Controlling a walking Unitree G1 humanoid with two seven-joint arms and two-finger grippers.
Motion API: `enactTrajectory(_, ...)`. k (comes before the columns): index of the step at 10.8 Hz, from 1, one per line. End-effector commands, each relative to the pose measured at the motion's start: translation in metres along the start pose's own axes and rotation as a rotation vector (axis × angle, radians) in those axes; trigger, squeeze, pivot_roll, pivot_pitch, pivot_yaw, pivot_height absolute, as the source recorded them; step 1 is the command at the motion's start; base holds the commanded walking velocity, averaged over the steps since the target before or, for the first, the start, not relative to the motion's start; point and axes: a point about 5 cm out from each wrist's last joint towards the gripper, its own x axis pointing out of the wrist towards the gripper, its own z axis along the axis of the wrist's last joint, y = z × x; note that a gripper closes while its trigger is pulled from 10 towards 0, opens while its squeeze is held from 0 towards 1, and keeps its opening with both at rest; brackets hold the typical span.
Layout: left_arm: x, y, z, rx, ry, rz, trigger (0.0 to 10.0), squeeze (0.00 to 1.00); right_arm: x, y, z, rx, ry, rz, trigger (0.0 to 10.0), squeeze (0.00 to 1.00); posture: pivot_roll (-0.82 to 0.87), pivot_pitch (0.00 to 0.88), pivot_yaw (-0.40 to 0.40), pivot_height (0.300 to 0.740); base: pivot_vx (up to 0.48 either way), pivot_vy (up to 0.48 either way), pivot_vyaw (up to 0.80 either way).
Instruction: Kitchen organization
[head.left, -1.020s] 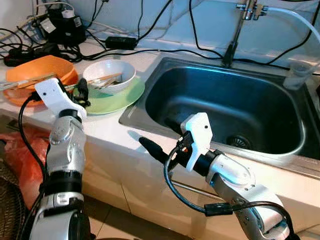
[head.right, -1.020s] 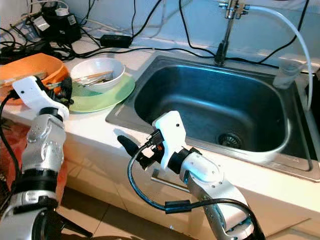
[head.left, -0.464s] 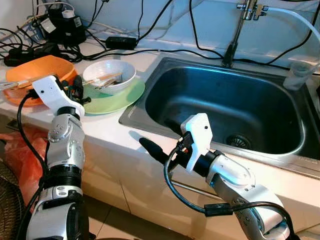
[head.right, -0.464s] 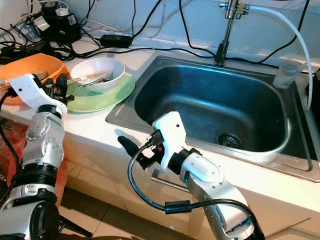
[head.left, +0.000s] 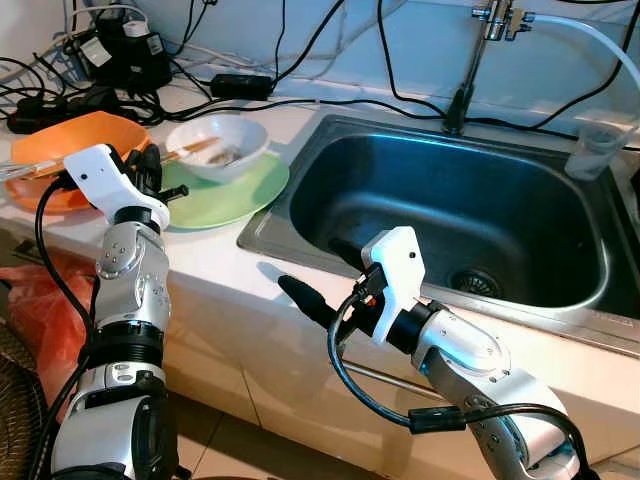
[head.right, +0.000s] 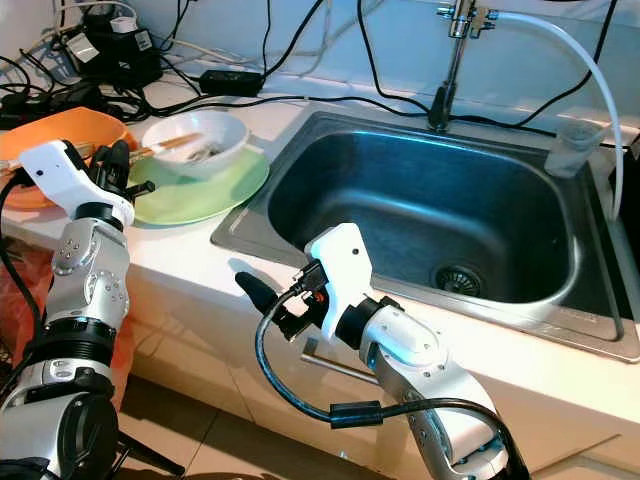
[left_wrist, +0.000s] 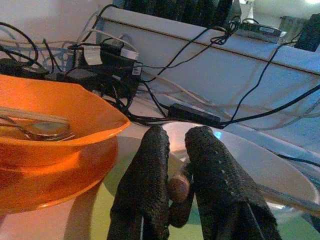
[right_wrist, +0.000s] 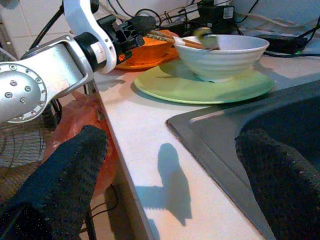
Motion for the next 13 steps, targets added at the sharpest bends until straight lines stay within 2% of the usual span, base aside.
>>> enactTrajectory(1,0.0031,0.0015,0.0038,-0.003,-0.008,0.009,0.0,0.00,-0.0019,0.0015,0.0039,0.000,-0.013,0.004,10.0,0.00,-0.05,0.000,0.032,0.740,0.000,0.000,0.00)
enactTrajectory(7,0.0044,0.0016,0.0036,-0.004,-0.012,0.007,0.0,0.00,-0.0007,0.0013,0.0040,-0.005,-0.014,0.004,10.0,0.00,-0.05,0.000,0.033,0.740,0.000,0.000,0.00)
enactTrajectory(10,0.0047,-0.0058,0.0121,-0.046,-0.033,-0.026,0.0,0.00,0.0000,0.0004,0.0035,-0.004,-0.014,0.002,10.0,0.00,-0.04,0.000,0.035,0.740,0.000,0.000,0.00)
enactTrajectory(13,0.0038,-0.0069,0.0091,-0.086,0.016,-0.008,0.0,0.00,0.0012,-0.0009,0.0039,-0.008,-0.017,0.003,10.0,0.00,-0.04,0.000,0.036,0.740,0.000,0.000,0.00)
